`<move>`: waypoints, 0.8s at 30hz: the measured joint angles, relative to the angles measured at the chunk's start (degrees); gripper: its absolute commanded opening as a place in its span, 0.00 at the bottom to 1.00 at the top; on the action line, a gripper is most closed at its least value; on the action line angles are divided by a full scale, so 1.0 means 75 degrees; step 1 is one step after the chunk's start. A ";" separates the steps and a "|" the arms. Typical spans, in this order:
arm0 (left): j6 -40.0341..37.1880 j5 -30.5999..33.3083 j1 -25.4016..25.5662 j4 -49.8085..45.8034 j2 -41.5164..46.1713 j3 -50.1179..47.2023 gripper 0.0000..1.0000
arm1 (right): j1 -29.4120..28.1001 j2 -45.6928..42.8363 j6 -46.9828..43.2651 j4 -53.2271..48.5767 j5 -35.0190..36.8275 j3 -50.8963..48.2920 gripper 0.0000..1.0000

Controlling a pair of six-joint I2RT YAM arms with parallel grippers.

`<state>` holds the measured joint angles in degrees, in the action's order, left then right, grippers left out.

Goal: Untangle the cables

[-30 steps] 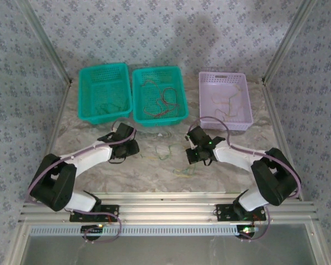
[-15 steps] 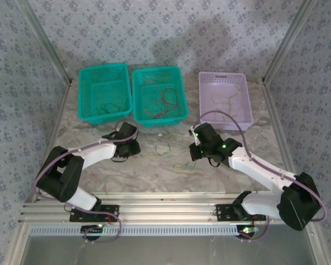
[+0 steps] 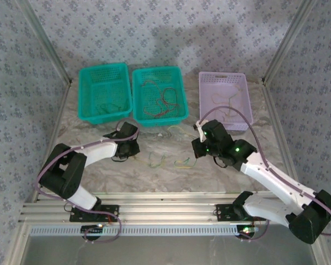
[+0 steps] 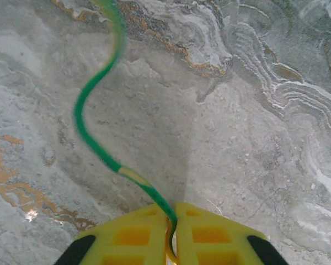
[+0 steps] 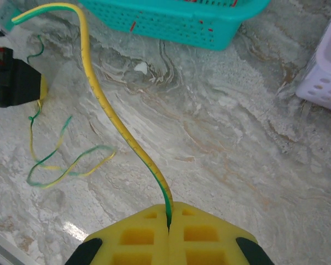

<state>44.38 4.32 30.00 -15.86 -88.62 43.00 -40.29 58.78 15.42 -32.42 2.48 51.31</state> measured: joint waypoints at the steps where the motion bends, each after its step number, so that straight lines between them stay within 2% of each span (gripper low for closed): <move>1: -0.0020 0.0000 0.0000 -0.0020 0.0000 0.0012 0.03 | 0.0015 -0.0044 0.0000 -0.0064 0.0044 0.0058 0.00; 6: -0.0047 -0.0006 0.0003 -0.0061 0.0000 0.0032 0.00 | 0.0545 -0.0114 0.0017 -0.0280 0.0303 0.0391 0.00; 13: -0.0050 -0.0003 0.0055 -0.0076 0.0017 0.0032 0.00 | 0.2524 0.0050 0.0323 -0.0271 -0.0122 0.0737 0.00; 19: -0.0052 -0.0440 0.0391 -0.0050 0.0169 0.0032 0.00 | 0.3483 0.0903 0.0504 -0.0041 -0.0525 0.1393 0.00; 24: -0.0140 -0.0484 0.0589 -0.0032 0.0624 0.0032 0.00 | 0.4202 0.1513 0.0758 0.0277 -0.0705 0.1652 0.00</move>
<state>43.33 0.69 34.41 -16.10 -83.94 43.24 -8.78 70.13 21.10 -30.35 -2.81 63.70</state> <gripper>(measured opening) 0.041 0.053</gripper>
